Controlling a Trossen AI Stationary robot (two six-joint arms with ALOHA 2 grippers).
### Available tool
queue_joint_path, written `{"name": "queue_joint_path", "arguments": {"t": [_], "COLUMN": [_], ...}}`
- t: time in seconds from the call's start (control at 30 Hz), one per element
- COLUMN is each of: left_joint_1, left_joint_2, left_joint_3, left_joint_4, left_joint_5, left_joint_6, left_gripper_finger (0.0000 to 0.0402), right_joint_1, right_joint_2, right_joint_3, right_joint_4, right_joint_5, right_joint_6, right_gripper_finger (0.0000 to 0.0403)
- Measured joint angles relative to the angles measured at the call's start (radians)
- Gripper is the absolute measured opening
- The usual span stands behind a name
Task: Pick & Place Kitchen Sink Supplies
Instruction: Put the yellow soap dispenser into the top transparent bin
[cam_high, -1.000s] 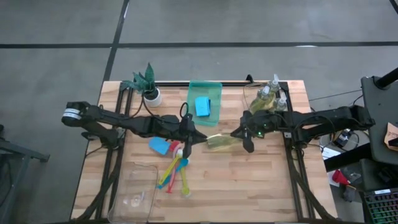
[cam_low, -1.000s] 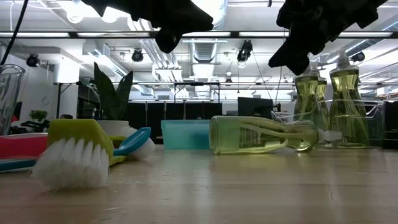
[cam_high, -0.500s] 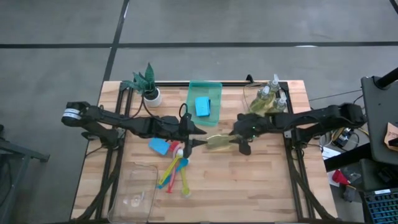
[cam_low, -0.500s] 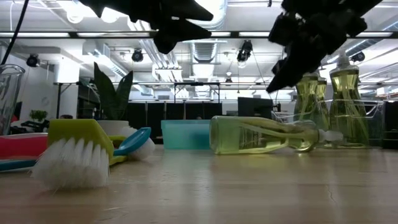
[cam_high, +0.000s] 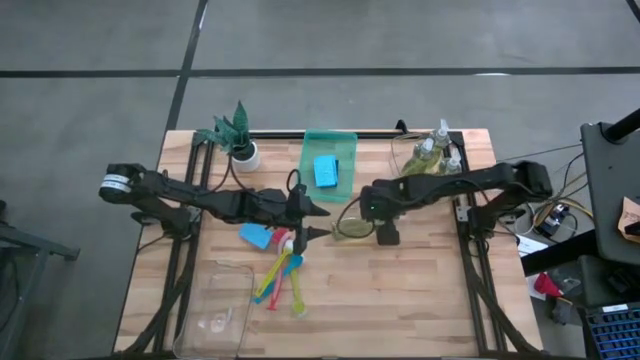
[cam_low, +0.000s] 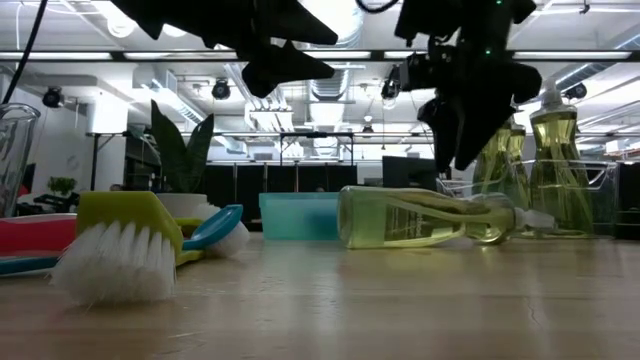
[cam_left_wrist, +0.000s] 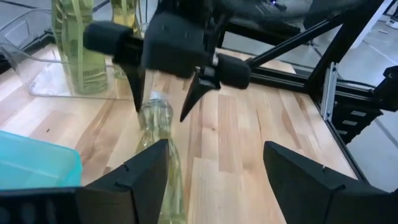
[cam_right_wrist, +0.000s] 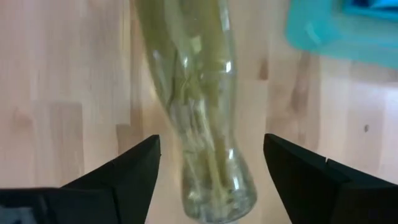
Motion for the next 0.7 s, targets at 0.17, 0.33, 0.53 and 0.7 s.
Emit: {"name": "queue_joint_path", "arguments": {"t": [0.17,0.33,0.53,0.7], "left_joint_1": [-0.002,-0.007,-0.011,-0.013], "left_joint_2": [0.000,0.000,0.000,0.000], "left_joint_3": [-0.006,-0.006,-0.006,-0.006], "left_joint_4": [0.013,0.012,0.012,0.012], "left_joint_5": [0.000,0.001,0.001,0.001], "left_joint_6": [0.000,0.002,0.006,0.007], "left_gripper_finger": [0.0253,0.0253,0.0252,0.0252], "right_joint_1": [0.000,0.000,0.000,0.000], "right_joint_2": [0.090,0.136,0.133,0.083], "right_joint_3": [0.044,0.077,0.060,-0.003], "right_joint_4": [-0.100,-0.193,-0.278,-0.306], "right_joint_5": [0.006,0.024,0.025,0.027], "right_joint_6": [-0.008,0.018,0.052,0.083], "right_gripper_finger": [0.0278,0.0268,0.0263,0.0262]}}
